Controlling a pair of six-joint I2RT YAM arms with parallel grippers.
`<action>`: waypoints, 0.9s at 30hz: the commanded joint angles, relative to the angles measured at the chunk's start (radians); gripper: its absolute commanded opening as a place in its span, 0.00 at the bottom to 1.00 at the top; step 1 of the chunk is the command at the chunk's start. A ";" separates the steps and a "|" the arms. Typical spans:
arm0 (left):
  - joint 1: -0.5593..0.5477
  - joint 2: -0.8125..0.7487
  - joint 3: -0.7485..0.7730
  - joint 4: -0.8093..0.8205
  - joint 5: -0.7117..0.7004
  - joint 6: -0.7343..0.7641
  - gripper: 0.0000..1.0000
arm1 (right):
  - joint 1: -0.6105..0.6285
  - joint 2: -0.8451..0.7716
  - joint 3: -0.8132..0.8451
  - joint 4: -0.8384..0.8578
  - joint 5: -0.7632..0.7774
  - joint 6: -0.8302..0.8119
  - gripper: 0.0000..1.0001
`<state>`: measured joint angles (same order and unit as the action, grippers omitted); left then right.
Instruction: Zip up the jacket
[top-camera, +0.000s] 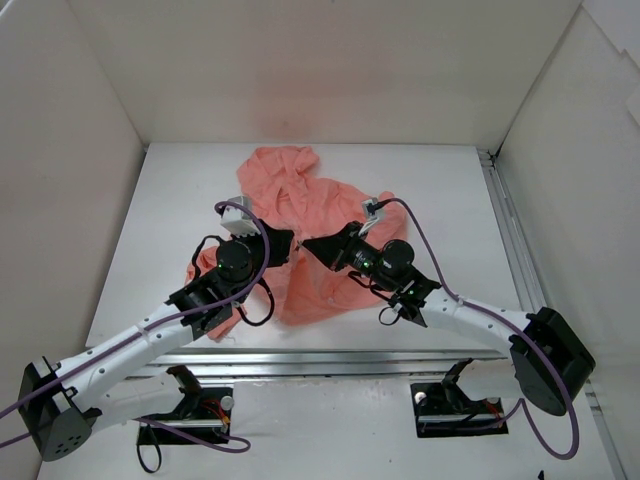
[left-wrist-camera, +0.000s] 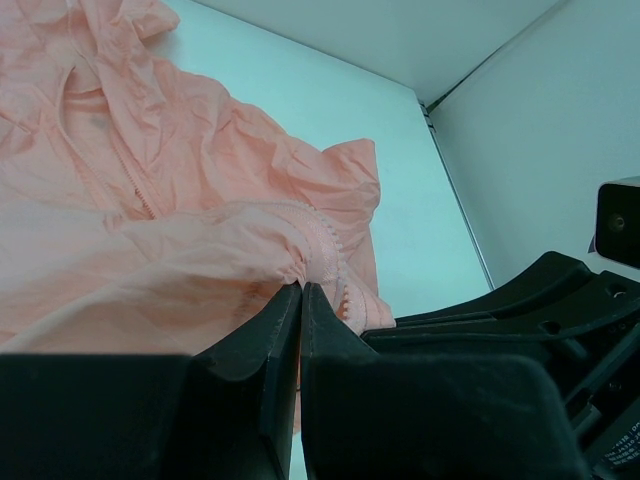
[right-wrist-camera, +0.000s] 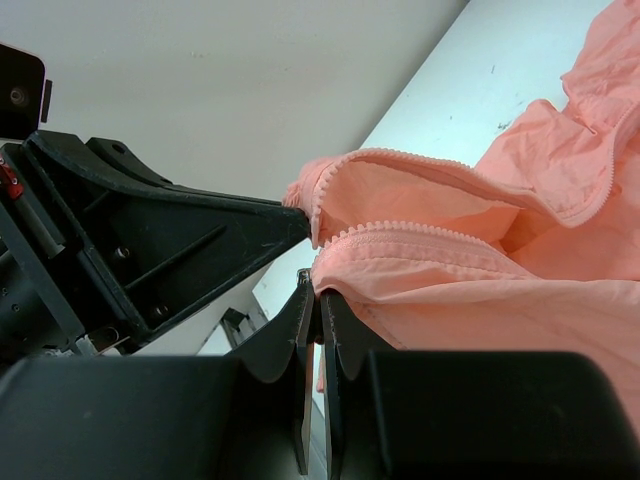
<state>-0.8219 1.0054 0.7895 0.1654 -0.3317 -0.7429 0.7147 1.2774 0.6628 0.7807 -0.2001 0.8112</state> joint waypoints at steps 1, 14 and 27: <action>0.000 -0.011 0.048 0.075 0.010 0.011 0.00 | 0.005 -0.006 0.054 0.117 0.027 -0.015 0.00; 0.000 -0.022 0.037 0.069 0.023 0.005 0.00 | -0.003 -0.018 0.050 0.121 0.045 -0.017 0.00; 0.000 -0.033 0.030 0.072 0.023 0.005 0.00 | -0.011 -0.018 0.052 0.124 0.056 -0.009 0.00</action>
<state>-0.8219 0.9955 0.7895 0.1650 -0.3145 -0.7429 0.7113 1.2774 0.6628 0.7982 -0.1673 0.8085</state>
